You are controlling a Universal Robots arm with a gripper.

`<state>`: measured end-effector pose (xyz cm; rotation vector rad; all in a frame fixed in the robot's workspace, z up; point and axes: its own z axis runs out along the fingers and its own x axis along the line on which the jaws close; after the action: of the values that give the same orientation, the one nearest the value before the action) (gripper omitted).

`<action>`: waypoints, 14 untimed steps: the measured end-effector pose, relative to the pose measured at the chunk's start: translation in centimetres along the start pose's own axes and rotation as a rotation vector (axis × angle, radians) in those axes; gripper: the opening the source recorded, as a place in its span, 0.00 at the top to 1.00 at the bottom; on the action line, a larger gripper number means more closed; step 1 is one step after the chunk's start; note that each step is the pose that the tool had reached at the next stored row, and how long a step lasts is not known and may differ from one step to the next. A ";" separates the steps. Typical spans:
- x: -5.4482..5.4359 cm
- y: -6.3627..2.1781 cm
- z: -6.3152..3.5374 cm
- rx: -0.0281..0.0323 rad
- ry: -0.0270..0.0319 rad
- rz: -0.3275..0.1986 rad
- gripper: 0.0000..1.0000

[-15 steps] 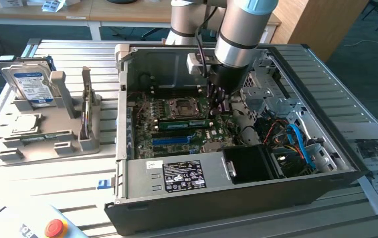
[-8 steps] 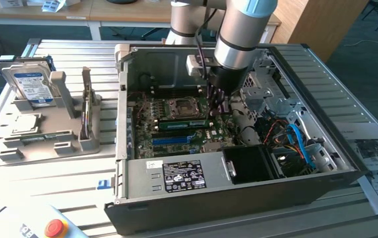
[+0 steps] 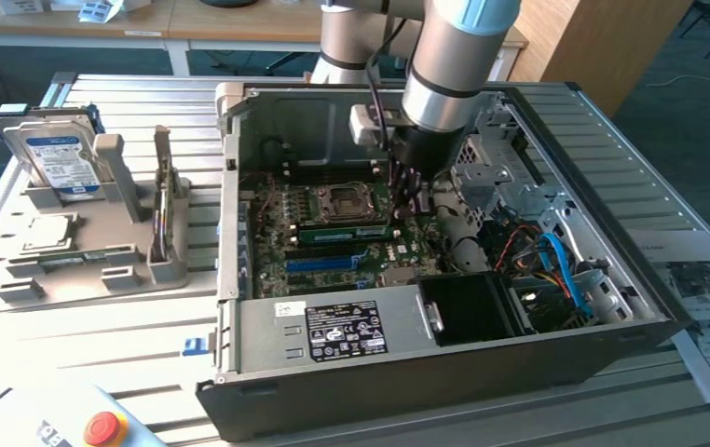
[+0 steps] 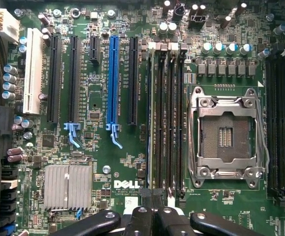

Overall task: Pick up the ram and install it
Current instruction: 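Press down the ram until it locks into place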

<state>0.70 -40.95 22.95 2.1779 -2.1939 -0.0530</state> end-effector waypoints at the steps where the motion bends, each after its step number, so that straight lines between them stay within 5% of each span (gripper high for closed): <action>1: 0.0 0.00 0.05 0.0002 0.0002 0.000 0.89; 14: 0.0 -0.02 0.30 0.0008 0.0004 0.000 0.89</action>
<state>0.70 -40.96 22.64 2.1782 -2.1941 -0.0518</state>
